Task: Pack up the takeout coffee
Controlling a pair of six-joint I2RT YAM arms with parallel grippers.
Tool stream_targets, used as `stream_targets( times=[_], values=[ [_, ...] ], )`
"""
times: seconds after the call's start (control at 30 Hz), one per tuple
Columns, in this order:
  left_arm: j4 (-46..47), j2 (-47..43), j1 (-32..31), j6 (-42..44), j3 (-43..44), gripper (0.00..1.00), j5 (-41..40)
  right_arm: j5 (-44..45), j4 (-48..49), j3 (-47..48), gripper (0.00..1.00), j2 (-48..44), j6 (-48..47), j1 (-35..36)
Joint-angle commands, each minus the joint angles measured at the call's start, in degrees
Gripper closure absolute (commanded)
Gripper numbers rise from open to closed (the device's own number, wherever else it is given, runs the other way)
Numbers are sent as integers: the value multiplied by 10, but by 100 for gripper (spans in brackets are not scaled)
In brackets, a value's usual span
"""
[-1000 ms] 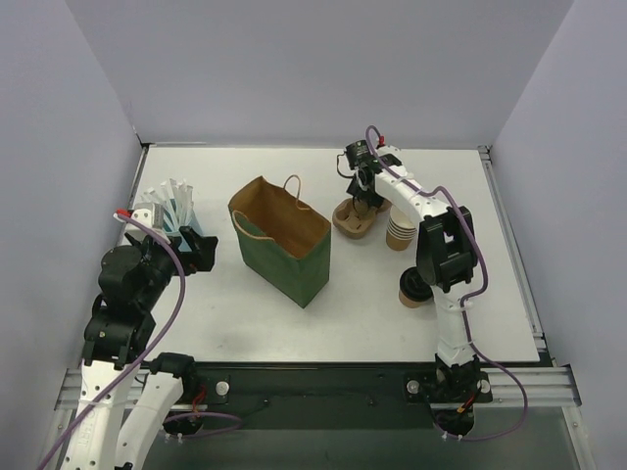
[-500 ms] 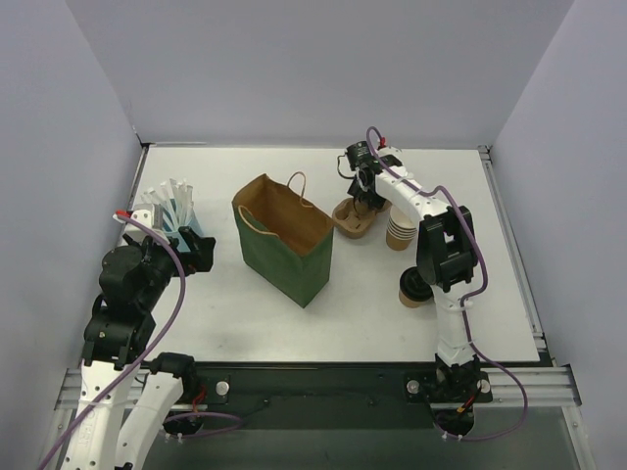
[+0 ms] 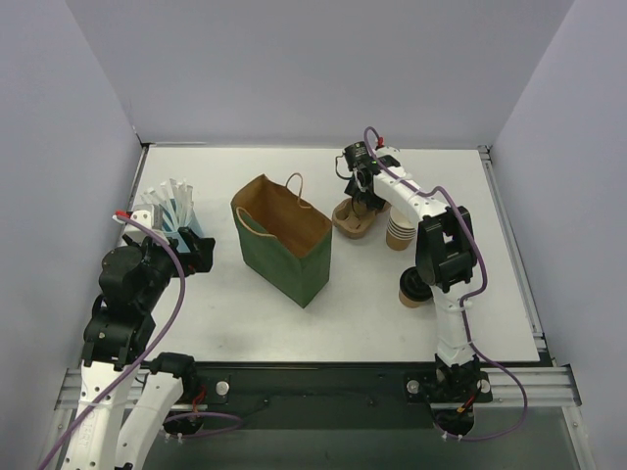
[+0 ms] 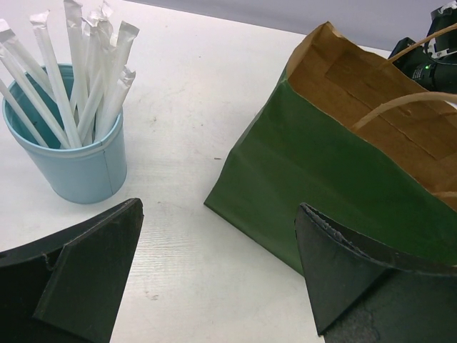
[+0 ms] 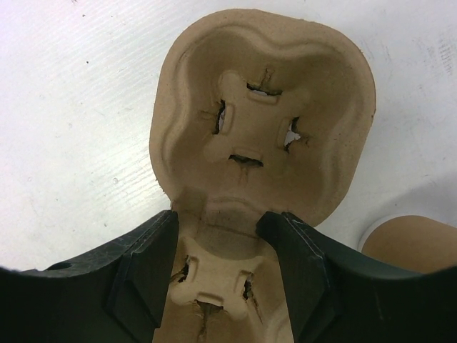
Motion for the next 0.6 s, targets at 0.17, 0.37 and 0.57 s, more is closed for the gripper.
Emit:
stream_targets(
  times=[0.17, 0.37, 0.57],
  values=[
    [2, -4, -1, 1, 24, 3, -1, 21, -40, 25, 43, -6, -9, 1],
    [1, -6, -1, 3, 26, 3, -2, 21, -46, 27, 48, -5, -7, 1],
    [-2, -2, -1, 5, 31, 3, -2, 23, -54, 30, 45, -1, -5, 1]
  ],
)
